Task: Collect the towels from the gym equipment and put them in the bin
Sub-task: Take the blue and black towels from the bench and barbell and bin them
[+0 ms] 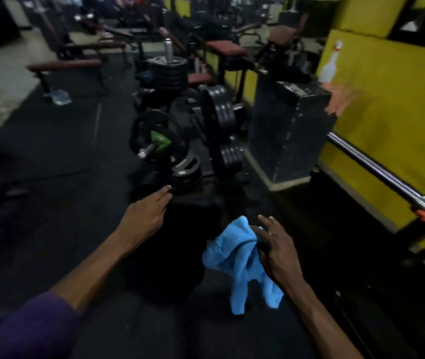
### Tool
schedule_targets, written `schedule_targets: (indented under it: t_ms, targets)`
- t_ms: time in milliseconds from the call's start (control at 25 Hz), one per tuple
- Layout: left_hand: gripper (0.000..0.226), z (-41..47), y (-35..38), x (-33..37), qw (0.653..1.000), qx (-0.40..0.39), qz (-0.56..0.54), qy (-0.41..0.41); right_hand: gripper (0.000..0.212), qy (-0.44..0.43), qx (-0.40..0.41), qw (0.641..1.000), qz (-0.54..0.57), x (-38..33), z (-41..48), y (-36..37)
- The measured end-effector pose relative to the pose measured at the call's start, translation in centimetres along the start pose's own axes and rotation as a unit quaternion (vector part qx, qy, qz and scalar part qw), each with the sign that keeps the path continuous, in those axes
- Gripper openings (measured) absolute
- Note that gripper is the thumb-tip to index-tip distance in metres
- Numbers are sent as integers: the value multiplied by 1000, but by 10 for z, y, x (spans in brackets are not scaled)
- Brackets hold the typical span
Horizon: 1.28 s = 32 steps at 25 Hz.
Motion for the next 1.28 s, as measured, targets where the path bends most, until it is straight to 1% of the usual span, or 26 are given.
schedule_targets:
  t_ms: [80, 200, 240, 280, 360, 480, 560, 640, 800, 1000, 1160, 1280]
  targets:
    - [31, -26, -13, -34, 999, 4, 24, -30, 53, -18, -26, 999, 3, -26, 21, 30]
    - [21, -64, -34, -97, 997, 3, 75, -23, 55, -81, -69, 994, 18, -86, 52, 88]
    - [18, -75, -38, -121, 996, -3, 77, -46, 55, -100, -82, 991, 26, -108, 62, 108]
    - [18, -86, -39, -143, 994, -17, 61, -90, 54, -117, -90, 988, 36, -127, 71, 127]
    - [25, -113, -35, -187, 986, -37, 31, -162, 55, -144, -108, 982, 60, -162, 87, 167]
    - [30, -143, -31, -242, 977, -38, 31, -209, 52, -164, -134, 973, 93, -204, 113, 220]
    - [27, -155, -32, -282, 972, -32, 41, -230, 48, -196, -129, 965, 114, -233, 132, 256]
    - [25, -162, -31, -319, 964, -29, 56, -259, 43, -208, -141, 959, 130, -262, 150, 292]
    - [21, -162, -22, -377, 947, -32, 81, -309, 35, -204, -171, 956, 123, -294, 181, 354]
    - [11, -136, 7, -449, 940, -53, 110, -320, 38, -202, -193, 951, 135, -317, 240, 423]
    - [19, -101, 31, -515, 931, -73, 124, -335, 45, -199, -198, 948, 153, -338, 308, 474]
    - [23, -64, 44, -567, 927, -62, 134, -344, 41, -193, -196, 946, 172, -360, 365, 510]
Point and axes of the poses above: each hand's wrist, its own z-axis towards the middle knuckle, its own y-axis out of the palm, x = y × z, the point moved 2 cm from there along z, towards the middle knuckle, and after that the axes turned 10 degrees about x, right-handed, at the moved point
